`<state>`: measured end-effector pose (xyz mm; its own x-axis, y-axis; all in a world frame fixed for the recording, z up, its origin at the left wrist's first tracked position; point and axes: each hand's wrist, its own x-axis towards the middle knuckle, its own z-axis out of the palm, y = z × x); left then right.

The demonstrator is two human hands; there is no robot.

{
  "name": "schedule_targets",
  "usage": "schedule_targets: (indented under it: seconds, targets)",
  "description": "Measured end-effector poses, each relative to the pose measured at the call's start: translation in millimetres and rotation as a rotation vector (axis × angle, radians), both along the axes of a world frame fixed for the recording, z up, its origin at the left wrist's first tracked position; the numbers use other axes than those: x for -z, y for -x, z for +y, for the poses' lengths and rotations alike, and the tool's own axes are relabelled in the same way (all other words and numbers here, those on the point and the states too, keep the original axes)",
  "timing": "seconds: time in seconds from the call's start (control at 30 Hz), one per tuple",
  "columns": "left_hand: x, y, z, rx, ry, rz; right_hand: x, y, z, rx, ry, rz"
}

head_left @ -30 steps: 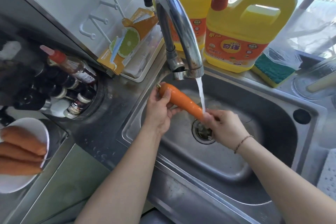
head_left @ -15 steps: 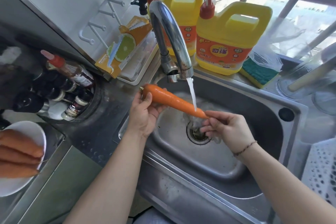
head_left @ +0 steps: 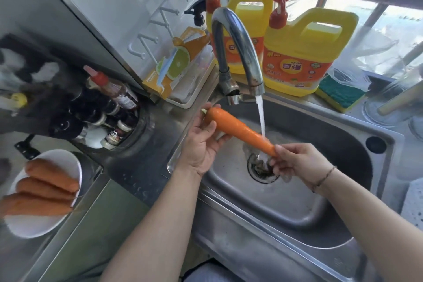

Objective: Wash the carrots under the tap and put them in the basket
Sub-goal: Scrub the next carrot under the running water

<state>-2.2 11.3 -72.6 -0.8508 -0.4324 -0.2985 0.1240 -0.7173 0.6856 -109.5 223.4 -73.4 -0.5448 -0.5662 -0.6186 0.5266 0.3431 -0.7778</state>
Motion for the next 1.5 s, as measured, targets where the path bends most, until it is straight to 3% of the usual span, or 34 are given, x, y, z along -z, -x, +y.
schedule_targets:
  seconds: [0.13, 0.23, 0.4, 0.63, 0.77, 1.03, 1.13, 1.23, 1.37, 1.5]
  targets:
    - [2.3, 14.8, 18.3, 0.113, 0.135, -0.215, -2.9, 6.8, 31.4, 0.234, 0.003, 0.029]
    - [0.7, 21.5, 27.0, 0.194, 0.214, -0.32, -8.4, 12.6, 51.4, 0.285, -0.007, 0.067]
    - [-1.9, 20.6, 35.3, 0.299, 0.198, -0.372, -15.9, 9.1, 67.5, 0.339, -0.033, 0.183]
    - [-8.6, 6.2, 19.6, 0.166, 0.092, -0.385, -18.2, -3.7, 41.7, 0.318, 0.006, 0.334]
    - [-11.9, 6.8, 11.5, 0.109, 0.085, -0.43, -14.8, -2.0, 23.4, 0.296, -0.003, 0.355]
    - [-11.8, 22.5, 52.6, 0.328, 0.183, -0.444, -15.0, 14.9, 82.5, 0.454, -0.043, 0.262]
    - [-6.2, 19.8, 55.4, 0.293, 0.229, -0.51, -16.0, 18.1, 89.9, 0.403, -0.014, 0.245]
    - [-3.9, 5.9, 41.4, 0.227, 0.353, -0.63, -7.7, 11.5, 79.6, 0.212, -0.044, 0.274]
    - [-3.1, -21.5, 24.3, 0.247, 0.917, -0.841, -4.6, -8.2, 63.3, 0.034, -0.112, 0.299]
    - [-3.3, -34.1, 28.3, 0.245, 0.916, -0.925, 5.5, -20.2, 57.9, -0.145, -0.288, 0.185]
